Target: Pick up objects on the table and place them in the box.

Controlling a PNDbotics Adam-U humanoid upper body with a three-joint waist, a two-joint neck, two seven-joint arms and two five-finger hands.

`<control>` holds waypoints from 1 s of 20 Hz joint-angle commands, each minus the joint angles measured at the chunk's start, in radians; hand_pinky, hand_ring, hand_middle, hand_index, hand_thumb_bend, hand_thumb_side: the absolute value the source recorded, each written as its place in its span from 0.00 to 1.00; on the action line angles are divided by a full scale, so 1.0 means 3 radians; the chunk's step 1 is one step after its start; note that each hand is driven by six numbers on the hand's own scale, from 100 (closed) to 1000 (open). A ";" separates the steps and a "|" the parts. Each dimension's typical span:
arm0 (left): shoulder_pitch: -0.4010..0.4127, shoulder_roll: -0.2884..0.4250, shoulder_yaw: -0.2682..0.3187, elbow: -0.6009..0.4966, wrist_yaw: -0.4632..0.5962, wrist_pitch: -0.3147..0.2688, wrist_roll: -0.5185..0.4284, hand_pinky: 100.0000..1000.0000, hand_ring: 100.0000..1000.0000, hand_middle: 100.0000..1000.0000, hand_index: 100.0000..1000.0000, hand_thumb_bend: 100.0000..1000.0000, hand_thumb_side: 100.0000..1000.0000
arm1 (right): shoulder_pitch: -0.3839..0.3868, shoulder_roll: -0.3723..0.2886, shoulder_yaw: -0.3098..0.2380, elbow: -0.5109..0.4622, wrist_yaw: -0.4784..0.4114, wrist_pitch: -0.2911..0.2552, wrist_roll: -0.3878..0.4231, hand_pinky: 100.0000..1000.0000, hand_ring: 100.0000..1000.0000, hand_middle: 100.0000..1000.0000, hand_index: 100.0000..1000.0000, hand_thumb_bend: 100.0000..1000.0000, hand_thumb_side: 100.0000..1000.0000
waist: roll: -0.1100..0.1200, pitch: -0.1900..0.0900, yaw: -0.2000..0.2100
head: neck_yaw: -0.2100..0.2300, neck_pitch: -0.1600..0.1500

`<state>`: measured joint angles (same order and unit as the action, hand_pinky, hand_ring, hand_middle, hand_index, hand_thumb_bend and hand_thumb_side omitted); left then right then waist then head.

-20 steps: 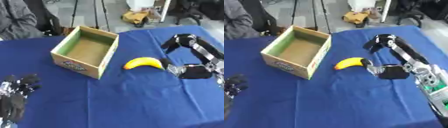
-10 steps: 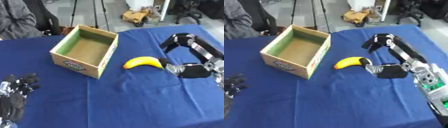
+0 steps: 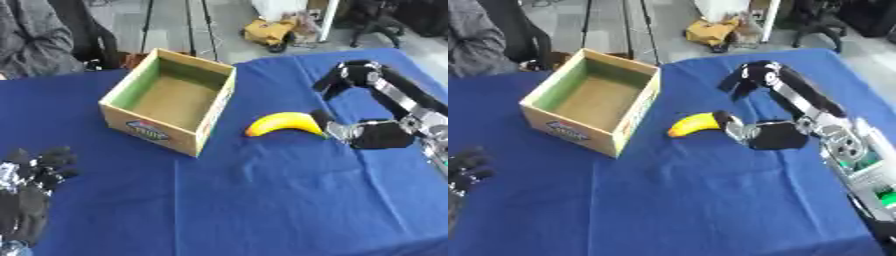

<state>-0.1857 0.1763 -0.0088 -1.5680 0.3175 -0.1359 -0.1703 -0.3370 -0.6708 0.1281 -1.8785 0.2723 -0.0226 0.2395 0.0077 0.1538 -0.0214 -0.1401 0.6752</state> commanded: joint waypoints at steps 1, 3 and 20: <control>-0.0026 0.0047 -0.0009 -0.0043 0.0012 0.0002 -0.0008 0.69 0.74 0.71 0.52 0.15 1.00 | -0.0182 -0.0133 0.0036 0.0232 0.0051 0.0029 0.0043 0.61 0.56 0.61 0.71 0.17 0.33 | 0.0007 -0.0051 0.0016 | -0.0019 0.0007; -0.0029 0.0046 -0.0017 -0.0041 0.0013 0.0003 -0.0016 0.69 0.74 0.71 0.52 0.15 1.00 | -0.0326 -0.0145 0.0088 0.0407 0.0095 0.0037 0.0072 0.61 0.56 0.61 0.71 0.18 0.33 | 0.0014 -0.0054 0.0029 | -0.0034 0.0014; -0.0068 0.0032 -0.0086 -0.0038 0.0021 0.0017 -0.0083 0.69 0.74 0.71 0.52 0.15 1.00 | -0.1131 0.0040 0.0352 0.1929 0.0789 0.0102 0.0310 0.67 0.70 0.70 0.74 0.24 0.33 | 0.0027 -0.0038 0.0222 | -0.0163 0.0014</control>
<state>-0.1938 0.1756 -0.0313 -1.5676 0.3203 -0.1294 -0.1904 -0.6550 -0.6473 0.2437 -1.3226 0.4840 0.0029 0.3315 0.0172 0.1550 0.0464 -0.1841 0.6762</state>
